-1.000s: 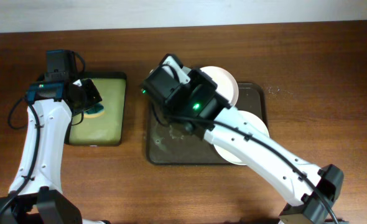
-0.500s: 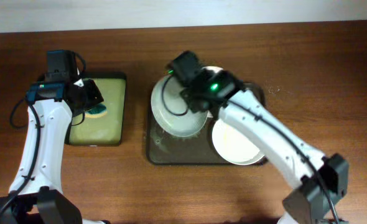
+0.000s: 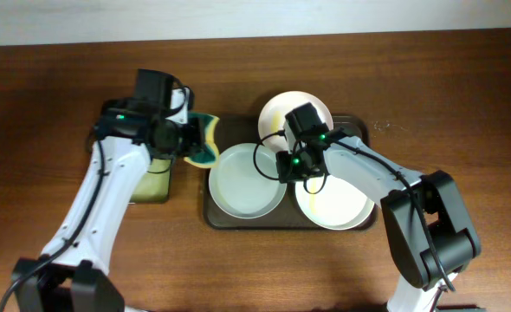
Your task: Clean dirty plates on tray and stack at the side
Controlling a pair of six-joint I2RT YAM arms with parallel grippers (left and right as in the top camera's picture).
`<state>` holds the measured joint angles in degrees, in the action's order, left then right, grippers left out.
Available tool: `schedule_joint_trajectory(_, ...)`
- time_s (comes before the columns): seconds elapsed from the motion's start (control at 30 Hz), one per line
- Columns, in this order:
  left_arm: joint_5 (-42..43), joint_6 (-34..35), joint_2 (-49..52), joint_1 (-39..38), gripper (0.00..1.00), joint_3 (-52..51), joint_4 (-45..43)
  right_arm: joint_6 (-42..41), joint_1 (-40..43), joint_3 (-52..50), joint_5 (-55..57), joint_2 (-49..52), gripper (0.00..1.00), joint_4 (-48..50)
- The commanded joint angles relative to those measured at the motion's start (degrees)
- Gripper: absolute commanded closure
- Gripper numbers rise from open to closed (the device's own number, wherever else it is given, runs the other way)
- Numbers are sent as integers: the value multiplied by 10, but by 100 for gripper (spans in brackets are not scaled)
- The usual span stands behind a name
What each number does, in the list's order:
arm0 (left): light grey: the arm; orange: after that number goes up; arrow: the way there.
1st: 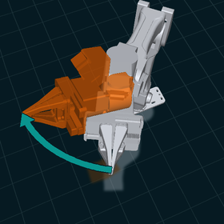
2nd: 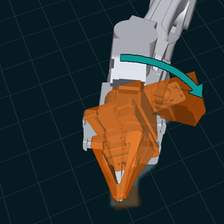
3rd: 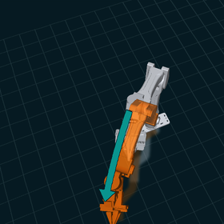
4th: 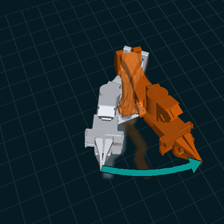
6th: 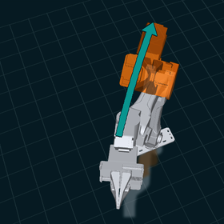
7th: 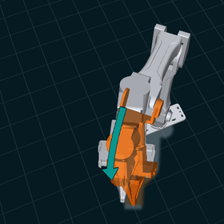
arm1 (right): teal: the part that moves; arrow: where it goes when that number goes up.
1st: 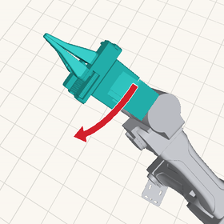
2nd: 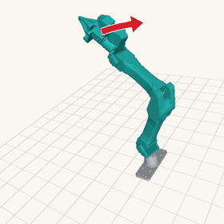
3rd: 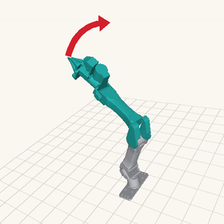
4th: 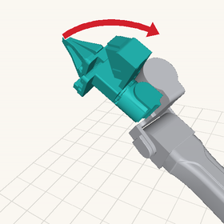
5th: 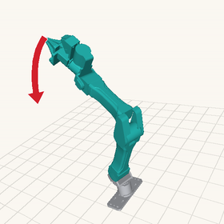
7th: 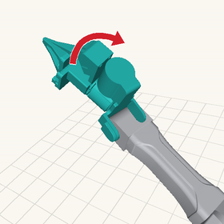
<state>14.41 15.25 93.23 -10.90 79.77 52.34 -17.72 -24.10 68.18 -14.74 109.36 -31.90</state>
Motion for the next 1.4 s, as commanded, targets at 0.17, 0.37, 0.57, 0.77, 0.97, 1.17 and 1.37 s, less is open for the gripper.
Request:
schedule_joint_trajectory(0.17, 10, 56, 149, -122, 100, -21, -58, -23, -3, -23, -5, -2, 96, 20)
schedule_joint_trajectory(0.37, 8, 74, 227, -130, 100, -21, -64, -23, -3, -23, 0, -2, 96, 22)
schedule_joint_trajectory(0.57, -254, 75, 245, -129, 100, -21, -37, -23, -3, -23, 2, -2, 96, 22)
schedule_joint_trajectory(0.77, -436, 94, 245, -125, 100, -16, -7, -23, -3, -23, 4, -2, 96, 21)
schedule_joint_trajectory(0.97, -483, 117, 210, -125, 100, 30, 27, -12, -3, -21, 2, -8, 96, 23)
schedule_joint_trajectory(1.17, -357, 156, 87, -81, 100, 45, 20, 42, -3, 1, 4, -99, 96, 19)
schedule_joint_trajectory(1.37, -164, 131, 52, 73, 100, 44, 28, 111, -31, 45, 144, -165, 96, -47)
